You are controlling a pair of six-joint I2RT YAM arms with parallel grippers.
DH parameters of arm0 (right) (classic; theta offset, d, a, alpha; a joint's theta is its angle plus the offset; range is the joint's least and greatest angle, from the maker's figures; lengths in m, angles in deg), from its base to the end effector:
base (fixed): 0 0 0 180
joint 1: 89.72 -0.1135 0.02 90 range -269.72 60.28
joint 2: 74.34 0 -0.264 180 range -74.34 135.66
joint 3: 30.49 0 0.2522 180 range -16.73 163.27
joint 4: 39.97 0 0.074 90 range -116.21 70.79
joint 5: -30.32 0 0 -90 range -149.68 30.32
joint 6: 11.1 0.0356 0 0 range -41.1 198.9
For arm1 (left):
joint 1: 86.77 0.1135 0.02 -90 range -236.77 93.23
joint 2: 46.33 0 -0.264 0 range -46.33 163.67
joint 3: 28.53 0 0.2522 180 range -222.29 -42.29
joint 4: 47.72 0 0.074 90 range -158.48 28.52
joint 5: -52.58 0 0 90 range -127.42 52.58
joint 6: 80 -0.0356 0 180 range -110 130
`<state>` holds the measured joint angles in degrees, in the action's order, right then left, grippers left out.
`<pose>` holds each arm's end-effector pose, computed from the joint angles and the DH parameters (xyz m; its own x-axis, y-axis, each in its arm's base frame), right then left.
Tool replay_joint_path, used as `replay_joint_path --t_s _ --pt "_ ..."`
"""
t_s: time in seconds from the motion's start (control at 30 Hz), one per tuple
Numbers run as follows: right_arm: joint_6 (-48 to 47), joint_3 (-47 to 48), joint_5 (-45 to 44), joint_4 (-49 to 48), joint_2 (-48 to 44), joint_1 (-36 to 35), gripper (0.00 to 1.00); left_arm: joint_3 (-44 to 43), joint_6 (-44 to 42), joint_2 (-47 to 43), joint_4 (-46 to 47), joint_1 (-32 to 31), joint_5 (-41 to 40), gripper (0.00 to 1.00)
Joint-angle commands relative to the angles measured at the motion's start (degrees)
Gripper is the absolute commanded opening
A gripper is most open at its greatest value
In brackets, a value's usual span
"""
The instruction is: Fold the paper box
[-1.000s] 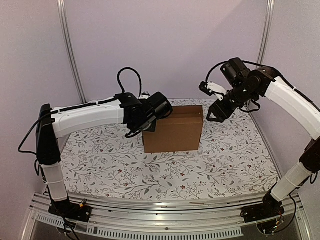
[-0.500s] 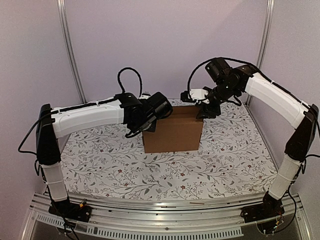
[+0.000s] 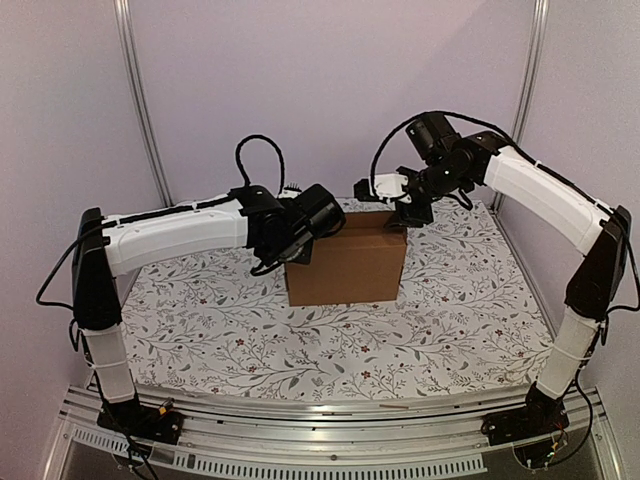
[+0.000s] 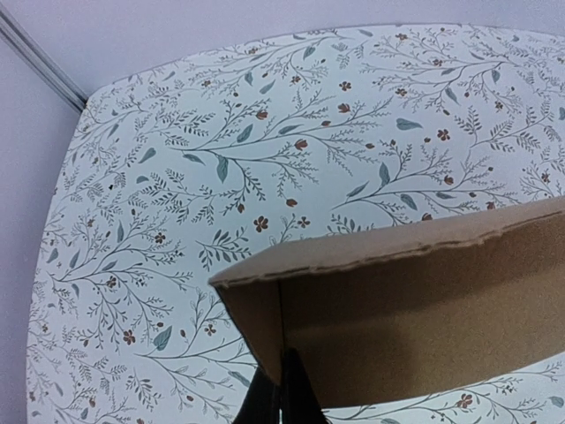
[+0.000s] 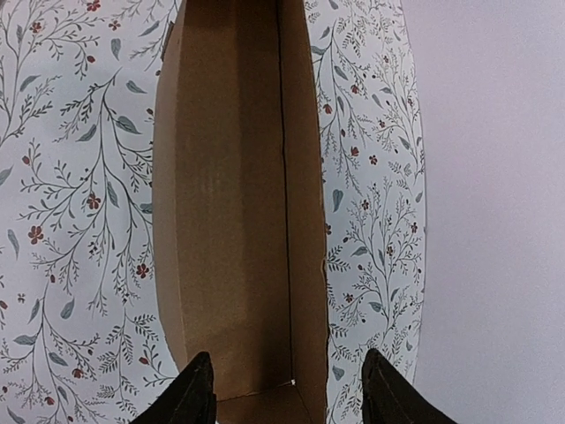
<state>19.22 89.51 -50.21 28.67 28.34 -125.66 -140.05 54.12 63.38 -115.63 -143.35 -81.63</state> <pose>0.3098 0.2318 0.3610 0.2525 -0.8686 -0.4264 -0.8799 -0.0228 -0.4746 0.2418 -0.3214 0.2790 -0.6697 0.1088 -0.7346 -0.0328 0.9839 0.1756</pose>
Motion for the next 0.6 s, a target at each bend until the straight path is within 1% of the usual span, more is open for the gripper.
replay_joint_path --t_s 0.0,0.1,0.27,0.47,0.57 --pt "-1.0 2.2 -0.3 -2.8 2.7 -0.4 0.55 1.7 -1.2 1.7 -4.7 -0.7 5.4 0.0" --pt "-0.8 2.7 -0.9 -2.9 4.4 -0.4 0.52 1.5 -1.4 1.6 -4.7 -0.6 5.3 0.0" --pt "-1.1 2.1 -0.8 -2.9 5.2 -0.5 0.42 1.4 -1.4 1.6 -4.7 -0.7 5.1 0.0" --pt "-1.8 0.7 -0.9 -3.4 4.3 -0.6 0.19 1.4 -1.3 1.7 -4.5 -0.6 5.3 0.0" --pt "-2.0 -2.1 -1.4 -5.2 3.2 -1.1 0.12 1.5 -1.3 1.7 -4.4 -0.6 5.4 0.0"
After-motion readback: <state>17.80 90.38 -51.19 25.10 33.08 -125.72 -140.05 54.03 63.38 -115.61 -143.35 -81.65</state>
